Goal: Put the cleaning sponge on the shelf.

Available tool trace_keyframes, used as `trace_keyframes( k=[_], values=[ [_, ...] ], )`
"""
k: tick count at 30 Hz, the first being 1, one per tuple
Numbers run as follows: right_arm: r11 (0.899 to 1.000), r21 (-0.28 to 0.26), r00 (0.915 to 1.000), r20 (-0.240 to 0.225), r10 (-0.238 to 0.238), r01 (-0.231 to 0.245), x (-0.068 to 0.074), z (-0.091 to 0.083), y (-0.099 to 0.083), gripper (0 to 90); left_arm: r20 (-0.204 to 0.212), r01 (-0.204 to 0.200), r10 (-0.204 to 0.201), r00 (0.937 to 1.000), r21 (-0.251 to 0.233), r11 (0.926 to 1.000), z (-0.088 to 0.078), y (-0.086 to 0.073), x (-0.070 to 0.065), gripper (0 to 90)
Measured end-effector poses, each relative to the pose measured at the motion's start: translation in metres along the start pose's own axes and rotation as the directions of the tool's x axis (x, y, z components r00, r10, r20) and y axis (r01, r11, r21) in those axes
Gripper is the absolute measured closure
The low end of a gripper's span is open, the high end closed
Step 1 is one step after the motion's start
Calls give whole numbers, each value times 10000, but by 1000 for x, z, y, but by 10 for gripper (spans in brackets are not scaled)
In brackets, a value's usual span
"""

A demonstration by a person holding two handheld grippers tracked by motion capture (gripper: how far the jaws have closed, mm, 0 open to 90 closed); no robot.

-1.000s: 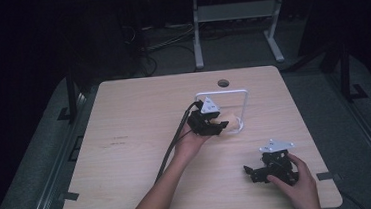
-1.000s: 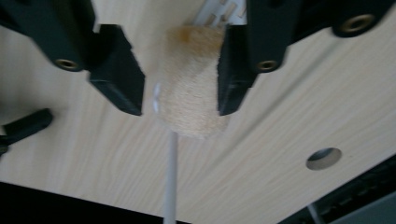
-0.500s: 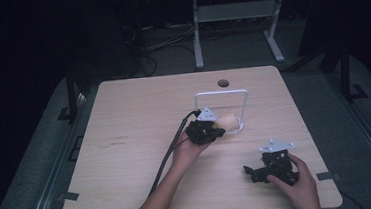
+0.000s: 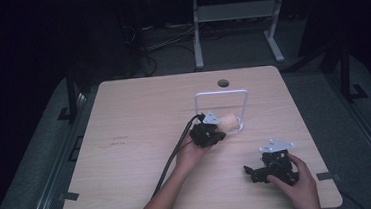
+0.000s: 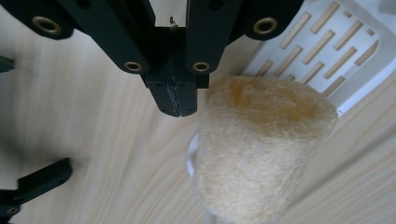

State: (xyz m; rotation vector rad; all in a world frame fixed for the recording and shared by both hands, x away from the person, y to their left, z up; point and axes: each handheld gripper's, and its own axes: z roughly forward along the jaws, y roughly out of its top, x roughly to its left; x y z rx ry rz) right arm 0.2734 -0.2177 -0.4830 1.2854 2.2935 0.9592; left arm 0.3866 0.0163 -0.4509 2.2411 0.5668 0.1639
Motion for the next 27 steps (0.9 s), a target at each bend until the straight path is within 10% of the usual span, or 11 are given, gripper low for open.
trace_keyframes(
  k=[27],
  values=[
    [10000, 10, 10000, 29, 5, -5, 0, 0, 0, 0, -841, 134, -105, 9964, 339, 9993, -19, -6, 15, 898]
  ],
)
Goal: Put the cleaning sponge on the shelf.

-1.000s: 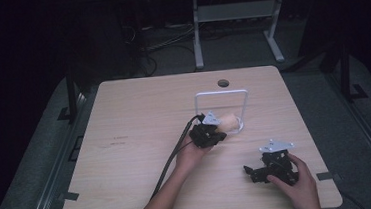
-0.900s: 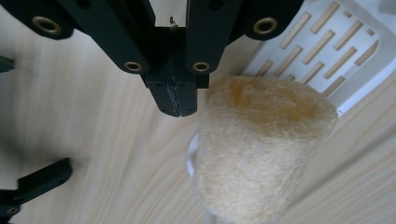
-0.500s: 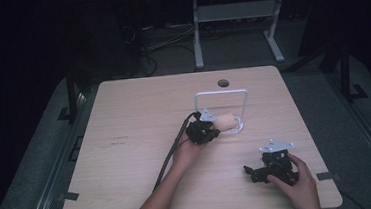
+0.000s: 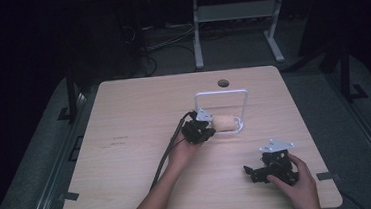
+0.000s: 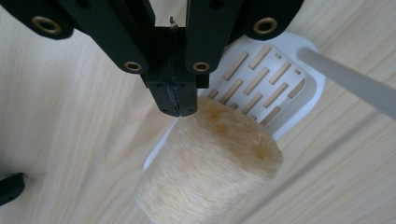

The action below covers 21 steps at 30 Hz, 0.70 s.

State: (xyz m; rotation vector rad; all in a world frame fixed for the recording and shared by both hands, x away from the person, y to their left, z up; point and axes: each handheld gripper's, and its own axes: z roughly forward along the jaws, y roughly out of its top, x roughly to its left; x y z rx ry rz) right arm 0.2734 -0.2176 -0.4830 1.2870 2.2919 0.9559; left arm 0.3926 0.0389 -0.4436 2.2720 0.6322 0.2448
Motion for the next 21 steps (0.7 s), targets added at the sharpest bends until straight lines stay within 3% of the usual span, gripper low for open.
trace_keyframes(
  k=[10, 21],
  values=[
    [10000, -2, 10000, -3, 4, -4, 0, 0, 0, 0, 197, 30, -29, 9998, -36, 10000, -29, -11, 3, 830],
    [10000, -1, 10000, 0, 10, -10, 0, 0, 0, 0, 43, 25, -24, 10000, -82, 10000, -57, -29, 5, 498]
  ],
)
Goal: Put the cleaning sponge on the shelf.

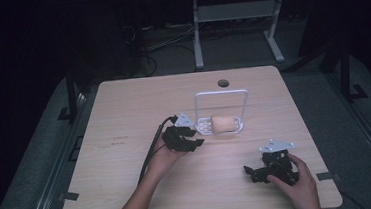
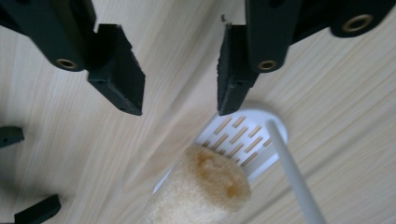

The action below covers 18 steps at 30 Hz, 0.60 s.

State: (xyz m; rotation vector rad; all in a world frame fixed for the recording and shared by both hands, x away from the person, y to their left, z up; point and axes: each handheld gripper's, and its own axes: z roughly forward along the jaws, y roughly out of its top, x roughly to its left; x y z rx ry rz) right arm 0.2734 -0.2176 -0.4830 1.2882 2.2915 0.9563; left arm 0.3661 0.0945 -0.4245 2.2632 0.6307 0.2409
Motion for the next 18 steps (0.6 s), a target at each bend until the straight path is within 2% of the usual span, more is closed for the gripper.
trace_keyframes(
  k=[5, 10, 12, 18],
  values=[
    [10000, -4, 10000, 4, -15, 15, 0, 0, 0, 0, -83, 146, -147, 9999, -130, 9998, -11, -10, 2, 428],
    [10000, 9, 10000, -12, -31, 31, 0, 0, 0, 0, -310, 81, -88, 9995, -240, 9997, -23, -20, 3, 323],
    [10000, -1, 10000, -19, -11, 11, 0, 0, 0, 0, -341, 192, -204, 9992, -358, 9992, -27, -25, 2, 283],
    [10000, -1, 10000, 1, -11, 11, 0, 0, 0, 0, -461, 207, -224, 9987, -360, 9991, -40, -41, 3, 241]
  ],
)
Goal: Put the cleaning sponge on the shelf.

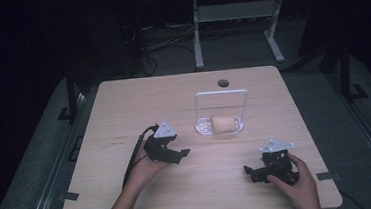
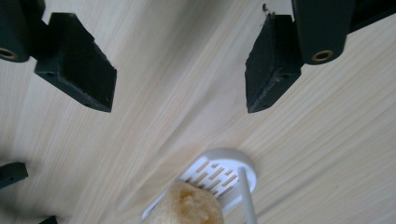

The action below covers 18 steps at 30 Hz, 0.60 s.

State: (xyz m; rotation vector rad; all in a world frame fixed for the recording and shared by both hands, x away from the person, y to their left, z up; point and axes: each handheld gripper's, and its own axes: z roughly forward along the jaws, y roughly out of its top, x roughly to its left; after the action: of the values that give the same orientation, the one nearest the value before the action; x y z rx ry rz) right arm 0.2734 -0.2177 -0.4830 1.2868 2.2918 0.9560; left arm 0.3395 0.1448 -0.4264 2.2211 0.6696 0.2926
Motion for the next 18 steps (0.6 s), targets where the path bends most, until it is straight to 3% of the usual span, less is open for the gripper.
trace_keyframes(
  k=[18],
  values=[
    [10000, -4, 10000, 2, -3, 3, 0, 0, 0, 0, -952, 250, -246, 9952, 30, 9997, -42, -59, -1, 188]
  ],
)
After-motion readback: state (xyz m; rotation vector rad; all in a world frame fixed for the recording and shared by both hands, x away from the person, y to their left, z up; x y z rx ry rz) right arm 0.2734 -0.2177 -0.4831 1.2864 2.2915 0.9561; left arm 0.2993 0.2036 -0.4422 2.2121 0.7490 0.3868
